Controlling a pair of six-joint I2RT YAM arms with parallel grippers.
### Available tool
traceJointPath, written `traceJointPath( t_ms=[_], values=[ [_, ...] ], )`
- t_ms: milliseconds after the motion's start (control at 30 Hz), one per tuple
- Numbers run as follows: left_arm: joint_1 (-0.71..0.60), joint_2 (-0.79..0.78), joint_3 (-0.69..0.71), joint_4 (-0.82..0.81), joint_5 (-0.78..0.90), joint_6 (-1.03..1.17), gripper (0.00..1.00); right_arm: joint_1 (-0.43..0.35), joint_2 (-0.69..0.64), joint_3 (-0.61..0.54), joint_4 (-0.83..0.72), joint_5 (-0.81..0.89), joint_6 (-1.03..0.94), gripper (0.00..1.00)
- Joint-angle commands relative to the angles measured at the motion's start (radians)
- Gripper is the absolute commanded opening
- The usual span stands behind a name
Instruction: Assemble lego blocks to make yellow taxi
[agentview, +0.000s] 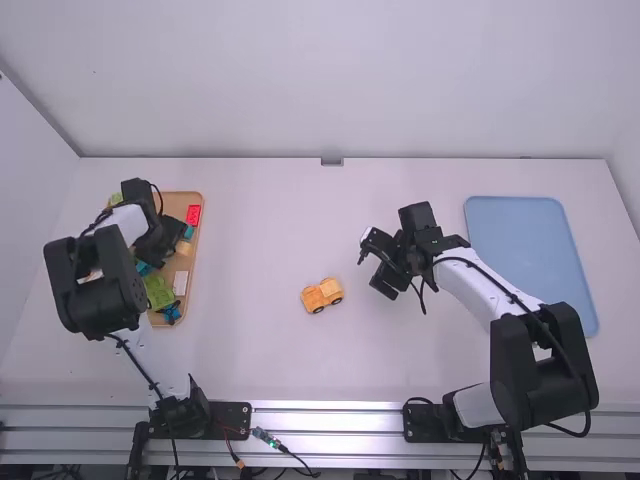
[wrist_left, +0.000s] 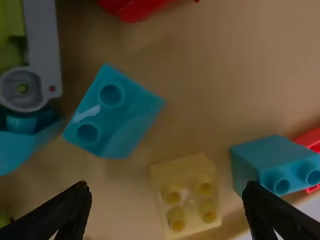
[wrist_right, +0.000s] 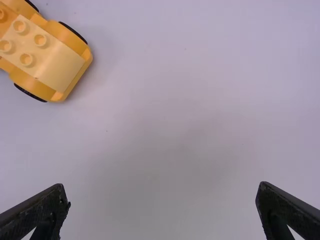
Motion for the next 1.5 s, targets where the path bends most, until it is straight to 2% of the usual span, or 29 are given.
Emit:
traceJointPath(
  t_ms=[0, 167, 233, 267, 300, 333, 367, 567, 700, 933, 1033, 1267, 1433, 1467],
  values=[
    [-0.003, 0.017, -0.038, 0.023, 0.005, -0.003, 0.80, 0.000, -0.007, 0.005, -0.004, 0.000, 0.002, 0.99],
    [-0.003, 0.017, -0.052, 0.050, 0.029, -0.002, 0.78, 0.002, -0.007, 0.005, -0.004, 0.001, 0.002, 0.99],
    [0.001, 0.017, -0.052, 0.054, 0.031, -0.003, 0.70, 0.002, -0.007, 0.005, -0.004, 0.001, 0.001, 0.99],
    [-0.002, 0.017, -0.051, 0.053, 0.031, -0.002, 0.63, 0.002, -0.007, 0.005, -0.004, 0.001, 0.002, 0.99],
    [-0.003, 0.017, -0.051, 0.053, 0.031, -0.002, 0.62, 0.002, -0.007, 0.005, -0.004, 0.001, 0.002, 0.99],
    [0.000, 0.017, -0.052, 0.051, 0.031, -0.002, 0.53, 0.002, -0.007, 0.005, -0.004, 0.001, 0.002, 0.99],
    [0.000, 0.017, -0.052, 0.049, 0.031, -0.003, 0.51, 0.002, -0.007, 0.005, -0.005, 0.001, 0.002, 0.99],
    [-0.003, 0.017, -0.053, 0.022, 0.039, -0.030, 0.51, 0.002, -0.007, 0.005, -0.004, 0.001, 0.002, 0.99],
    [-0.002, 0.017, -0.053, 0.029, 0.034, -0.029, 0.40, 0.002, -0.007, 0.005, -0.005, 0.001, 0.002, 0.99],
    [0.001, 0.017, -0.053, 0.027, 0.031, -0.028, 0.37, 0.002, -0.007, 0.005, -0.018, 0.001, 0.001, 0.99],
    [0.001, 0.017, -0.051, 0.027, 0.031, -0.029, 0.33, 0.002, -0.007, 0.005, -0.019, 0.001, 0.001, 0.99],
    [-0.002, 0.017, -0.045, 0.024, 0.031, -0.029, 0.35, 0.002, -0.007, 0.005, -0.019, 0.001, 0.001, 0.99],
    [-0.002, 0.017, -0.045, 0.024, 0.031, -0.028, 0.30, 0.002, -0.007, 0.005, -0.019, 0.001, 0.001, 0.99],
    [0.000, 0.017, -0.045, 0.023, 0.030, -0.028, 0.26, 0.002, -0.007, 0.005, -0.019, 0.001, 0.001, 0.99]
  ],
)
